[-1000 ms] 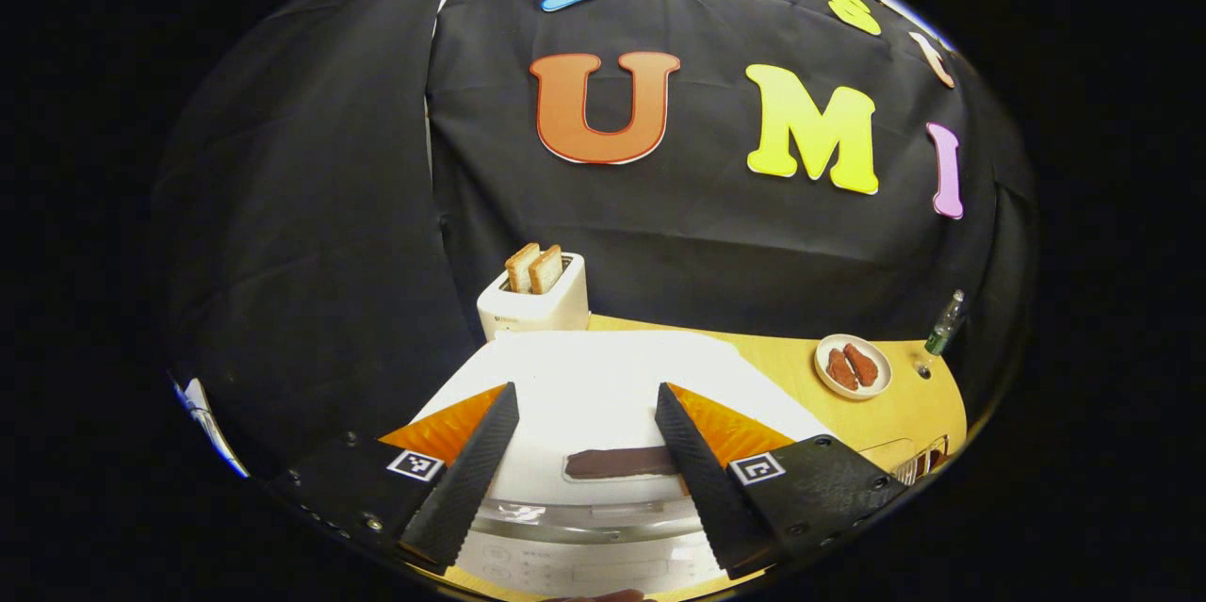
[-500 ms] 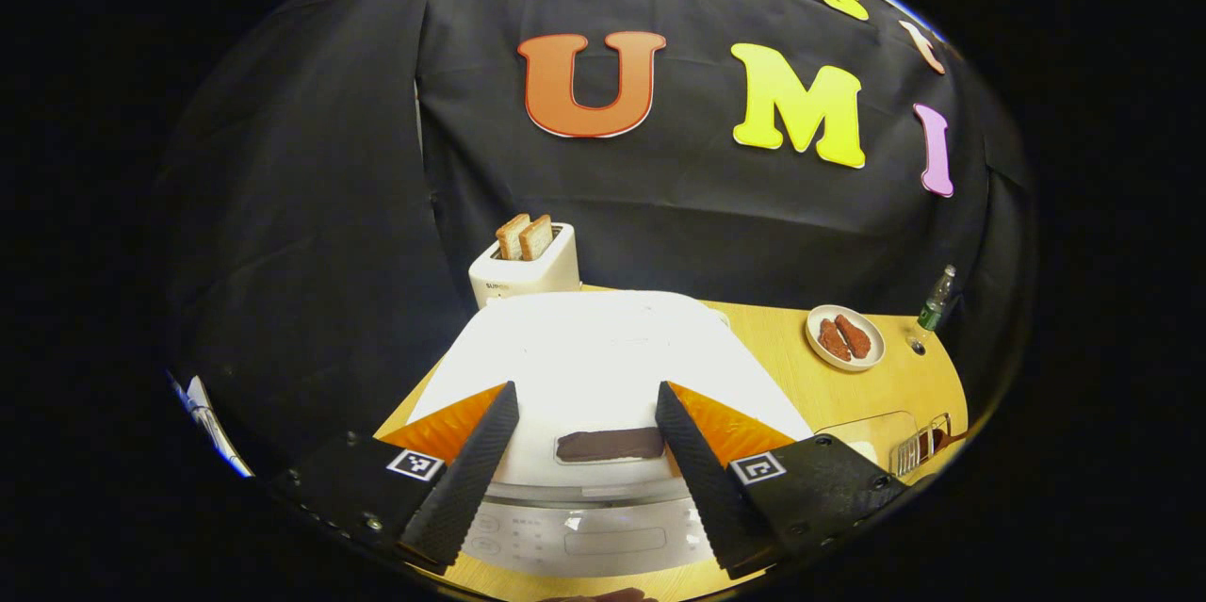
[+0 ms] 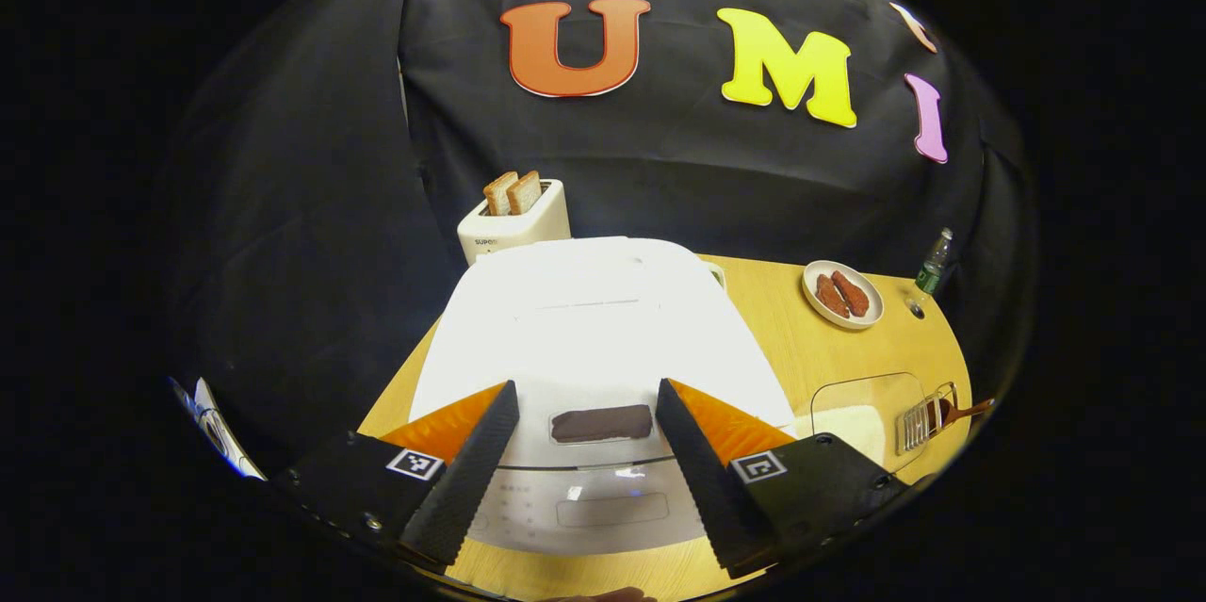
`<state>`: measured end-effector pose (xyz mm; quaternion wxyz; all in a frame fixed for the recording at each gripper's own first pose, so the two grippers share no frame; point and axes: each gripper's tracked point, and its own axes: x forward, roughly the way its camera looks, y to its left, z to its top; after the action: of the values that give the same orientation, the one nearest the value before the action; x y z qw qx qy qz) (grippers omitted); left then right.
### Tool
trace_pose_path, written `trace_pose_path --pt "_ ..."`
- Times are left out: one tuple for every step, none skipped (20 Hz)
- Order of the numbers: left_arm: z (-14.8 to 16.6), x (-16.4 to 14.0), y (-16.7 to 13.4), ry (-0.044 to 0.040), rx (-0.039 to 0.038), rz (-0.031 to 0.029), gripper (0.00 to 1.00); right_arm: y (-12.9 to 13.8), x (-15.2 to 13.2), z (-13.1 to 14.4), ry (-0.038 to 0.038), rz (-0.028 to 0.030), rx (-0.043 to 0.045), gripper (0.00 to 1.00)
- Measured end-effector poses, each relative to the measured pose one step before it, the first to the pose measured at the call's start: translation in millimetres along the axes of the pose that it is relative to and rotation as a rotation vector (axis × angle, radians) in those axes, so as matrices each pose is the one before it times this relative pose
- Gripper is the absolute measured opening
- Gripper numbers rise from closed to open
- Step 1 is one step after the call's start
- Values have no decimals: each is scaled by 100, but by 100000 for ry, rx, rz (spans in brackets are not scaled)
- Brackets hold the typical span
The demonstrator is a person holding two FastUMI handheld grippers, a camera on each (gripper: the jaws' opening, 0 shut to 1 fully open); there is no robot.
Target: Close the left gripper, press the button to open the rice cooker; take a wooden spoon from the chopstick holder with the right hand, scoop a spoonful of rice and pour it into the rice cooker, then put the wooden spoon back into the chopstick holder.
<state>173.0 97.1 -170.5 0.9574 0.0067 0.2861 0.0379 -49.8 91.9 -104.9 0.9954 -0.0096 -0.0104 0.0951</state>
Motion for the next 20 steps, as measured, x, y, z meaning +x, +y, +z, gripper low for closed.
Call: trace_pose_path --pt "-466 -285 -261 758 1249 -977 95 -44 99 -107 299 54 -264 100" --pt "-222 -3 -17 179 931 -869 95 -235 128 -47 129 -606 -372 100" --pt "35 -136 -9 -336 904 -663 96 -327 244 66 -197 -971 -313 100" --pt "74 89 -29 -731 547 -593 96 -145 83 65 -371 -532 -153 100" --pt "48 133 -63 -487 89 -479 96 -118 94 52 -247 -421 57 100" --pt "-16 27 -40 -213 -93 -175 96 25 122 -140 -40 -76 81 100" --pt "-23 -122 -1 -605 219 -342 96 156 97 -69 145 475 30 100" --pt "-12 3 -21 -188 -405 49 96 167 102 -82 116 405 30 100" --pt "7 33 3 -688 -406 284 96 15 99 -12 52 156 -164 100" --pt "131 139 6 -918 97 289 96 -188 290 17 -288 -276 -354 100" --pt "-45 104 96 -771 -90 173 96 -392 224 -102 177 -1117 -398 100" --pt "114 0 -14 -957 -755 335 96 -310 356 -276 653 -1034 -133 100" --pt "13 29 33 -573 -340 284 96 -92 69 -112 448 -245 303 100" --pt "22 107 86 -625 -113 272 96 -23 130 -151 490 -61 455 100" --pt "1 142 47 -705 -468 431 96 -115 107 -185 624 -225 379 100" --pt "109 197 -6 -1270 -611 817 97 -93 89 -218 536 -229 382 100" --pt "49 76 138 -1270 721 441 97 -18 50 -116 521 -269 346 100" --pt "131 -39 107 -1046 -486 -134 97 -48 12 -117 249 -213 131 100" --pt "-135 -72 -127 155 -2232 -28 97 50 -15 142 -332 69 -425 100" --pt "288 -28 -196 -1321 -230 225 97 -32 101 311 -1410 -184 -612 100"
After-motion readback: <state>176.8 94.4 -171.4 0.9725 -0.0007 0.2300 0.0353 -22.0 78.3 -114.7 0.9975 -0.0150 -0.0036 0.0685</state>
